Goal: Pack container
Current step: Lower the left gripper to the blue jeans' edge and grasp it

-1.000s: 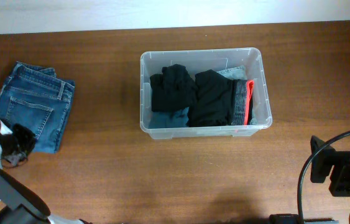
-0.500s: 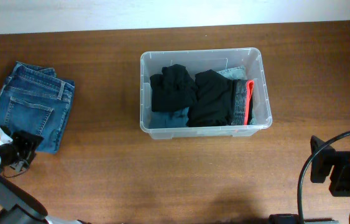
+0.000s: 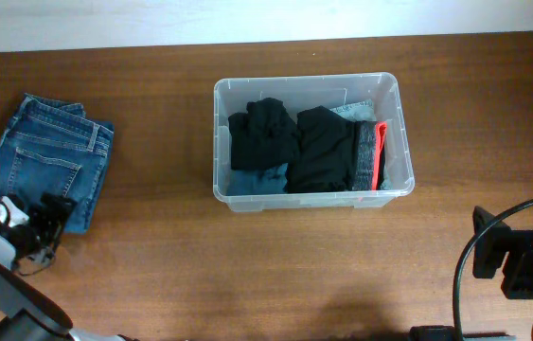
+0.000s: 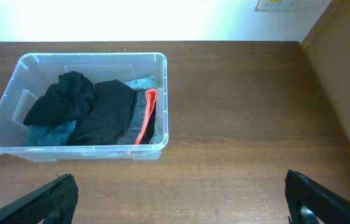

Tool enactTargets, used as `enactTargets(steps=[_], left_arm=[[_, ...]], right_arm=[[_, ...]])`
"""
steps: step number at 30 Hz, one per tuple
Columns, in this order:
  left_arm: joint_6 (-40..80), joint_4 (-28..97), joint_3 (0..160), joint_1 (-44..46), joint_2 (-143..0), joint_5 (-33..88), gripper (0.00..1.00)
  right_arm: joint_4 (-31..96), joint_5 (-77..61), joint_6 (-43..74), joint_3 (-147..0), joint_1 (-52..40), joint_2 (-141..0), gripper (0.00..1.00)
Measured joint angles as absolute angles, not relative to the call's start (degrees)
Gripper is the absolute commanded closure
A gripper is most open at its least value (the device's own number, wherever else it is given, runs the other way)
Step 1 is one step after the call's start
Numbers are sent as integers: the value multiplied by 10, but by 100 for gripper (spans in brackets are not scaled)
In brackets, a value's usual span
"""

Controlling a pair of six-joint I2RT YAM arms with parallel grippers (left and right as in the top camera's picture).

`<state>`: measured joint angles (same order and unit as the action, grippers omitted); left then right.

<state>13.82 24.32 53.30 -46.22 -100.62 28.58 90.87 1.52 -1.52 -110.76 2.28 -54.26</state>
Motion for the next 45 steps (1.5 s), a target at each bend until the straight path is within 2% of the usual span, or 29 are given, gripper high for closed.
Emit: enactTargets(steps=[8,14,16,21,25,28,30,32,34,38,45], left_arm=[[163,125,478,-463,-991,322,1],[179,101,470,-464,-991,327,3],[190,98,470,-464,-991,326,8],[205,95,464,-465,-991,322,39],[210,95,462,-465,-991,319,41],[211,93,461,-465,-991,319,50],[213,84,460,-465,-991,326,70],[215,69,457,-466,-991,338,83],[217,55,457,-466,-991,358,88],[217,44,457,-466,-991,382,89],[222,65,457,-466,-944,388,98]], right_arm=[[909,15,-15,-1108,23,-543,2],[909,15,-15,-1108,23,-543,2],[909,15,-15,-1108,23,-543,2],[909,15,-15,-1108,23,-543,2],[909,15,-15,-1108,23,-543,2],[909,15,-15,-1108,23,-543,1],[909,15,-15,-1108,23,-543,2],[909,15,-15,-1108,23,-543,2],[909,15,-15,-1108,23,-543,2],[909,15,-15,-1108,23,-543,1],[909,15,-15,-1108,23,-543,2]])
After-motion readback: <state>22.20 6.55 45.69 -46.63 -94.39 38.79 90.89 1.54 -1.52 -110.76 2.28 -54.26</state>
